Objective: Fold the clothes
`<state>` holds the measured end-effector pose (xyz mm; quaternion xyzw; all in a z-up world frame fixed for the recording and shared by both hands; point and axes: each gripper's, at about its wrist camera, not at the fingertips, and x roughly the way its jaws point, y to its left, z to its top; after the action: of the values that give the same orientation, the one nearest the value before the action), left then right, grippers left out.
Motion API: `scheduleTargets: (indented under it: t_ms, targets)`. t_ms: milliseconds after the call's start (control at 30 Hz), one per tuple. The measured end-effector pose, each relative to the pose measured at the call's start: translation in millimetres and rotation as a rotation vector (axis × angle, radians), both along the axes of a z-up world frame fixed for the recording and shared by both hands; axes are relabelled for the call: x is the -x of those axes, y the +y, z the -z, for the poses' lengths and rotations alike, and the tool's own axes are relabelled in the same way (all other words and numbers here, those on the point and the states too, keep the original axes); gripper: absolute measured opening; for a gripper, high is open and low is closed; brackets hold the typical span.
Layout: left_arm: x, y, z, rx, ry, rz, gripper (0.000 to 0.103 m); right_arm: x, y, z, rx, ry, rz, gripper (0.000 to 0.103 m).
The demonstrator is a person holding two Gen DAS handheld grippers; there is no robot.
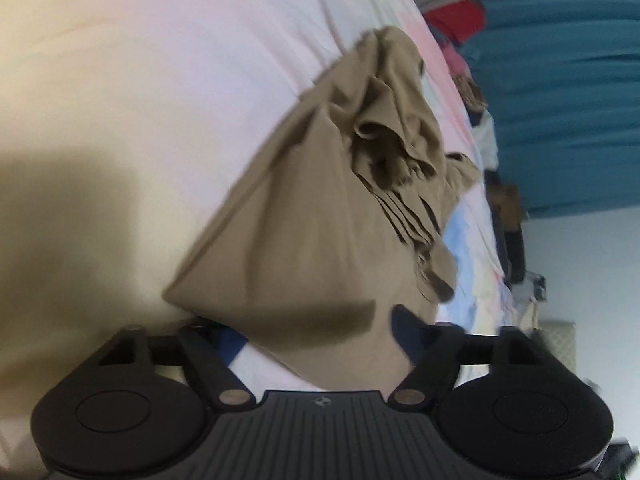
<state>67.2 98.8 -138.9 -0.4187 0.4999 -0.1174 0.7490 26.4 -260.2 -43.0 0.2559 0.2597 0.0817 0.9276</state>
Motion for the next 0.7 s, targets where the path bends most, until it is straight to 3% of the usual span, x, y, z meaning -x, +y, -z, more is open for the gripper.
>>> scheduleTargets:
  t_ms: [133, 233, 300, 400, 600, 700]
  targets:
    - [-1.0, -2.0, -1.9, -0.036, -0.033, -0.023, 0.037, 11.8, 20.3, -0.3, -0.195, -0.042, -0.164, 0.078]
    - [2.3, -5.8, -7.2, -0.06, -0.075, -0.021, 0.018, 13.4, 30.6, 19.1, -0.367, 0.072, -0.219, 0.078]
    - [4.8, -8.0, -12.3, -0.078, -0.108, -0.016, 0.015, 12.0, 31.6, 41.4, -0.482, 0.192, -0.192, 0.078]
    - [8.7, -10.3, -21.6, -0.095, -0.161, -0.009, 0.013, 6.7, 32.7, 70.1, -0.571, 0.318, -0.172, 0.078]
    - [12.7, -4.5, -33.4, -0.002, -0.218, -0.03, 0.011, 1.0, 30.8, 104.9, -0.802, 0.395, -0.143, 0.078]
    - [14.5, -1.5, -34.7, 0.031, -0.231, -0.042, 0.01, 3.8, 20.3, 113.9, -0.833, 0.396, -0.041, 0.078]
